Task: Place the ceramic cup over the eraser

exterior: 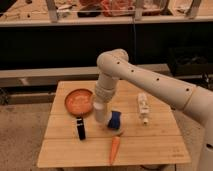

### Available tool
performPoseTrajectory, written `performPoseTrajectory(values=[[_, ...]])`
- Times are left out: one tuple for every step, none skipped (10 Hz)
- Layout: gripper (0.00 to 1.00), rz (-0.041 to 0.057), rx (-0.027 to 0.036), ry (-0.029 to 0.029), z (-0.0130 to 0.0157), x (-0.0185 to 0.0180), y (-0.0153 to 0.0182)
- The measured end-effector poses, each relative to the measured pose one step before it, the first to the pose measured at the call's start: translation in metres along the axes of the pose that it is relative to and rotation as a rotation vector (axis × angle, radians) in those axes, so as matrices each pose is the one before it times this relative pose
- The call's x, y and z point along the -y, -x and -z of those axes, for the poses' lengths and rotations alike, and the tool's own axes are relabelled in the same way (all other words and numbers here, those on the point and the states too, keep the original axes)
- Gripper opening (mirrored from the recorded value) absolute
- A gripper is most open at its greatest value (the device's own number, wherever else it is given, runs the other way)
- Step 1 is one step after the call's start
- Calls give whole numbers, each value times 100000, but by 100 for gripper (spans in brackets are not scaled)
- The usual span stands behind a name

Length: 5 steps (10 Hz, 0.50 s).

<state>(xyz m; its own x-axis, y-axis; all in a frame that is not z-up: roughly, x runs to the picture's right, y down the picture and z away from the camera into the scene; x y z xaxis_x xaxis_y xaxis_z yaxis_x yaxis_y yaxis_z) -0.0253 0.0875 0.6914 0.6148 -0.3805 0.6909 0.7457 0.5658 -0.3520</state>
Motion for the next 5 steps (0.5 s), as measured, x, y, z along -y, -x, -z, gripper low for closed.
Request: performPoseTrajectory(values=[[0, 156, -284, -775, 506, 376, 83], [0, -380, -130, -53, 389, -30, -77], [0, -299, -7, -382, 229, 57, -72], [0, -131, -30, -794, 493, 215, 44], [0, 377, 284, -683, 351, 298, 205]])
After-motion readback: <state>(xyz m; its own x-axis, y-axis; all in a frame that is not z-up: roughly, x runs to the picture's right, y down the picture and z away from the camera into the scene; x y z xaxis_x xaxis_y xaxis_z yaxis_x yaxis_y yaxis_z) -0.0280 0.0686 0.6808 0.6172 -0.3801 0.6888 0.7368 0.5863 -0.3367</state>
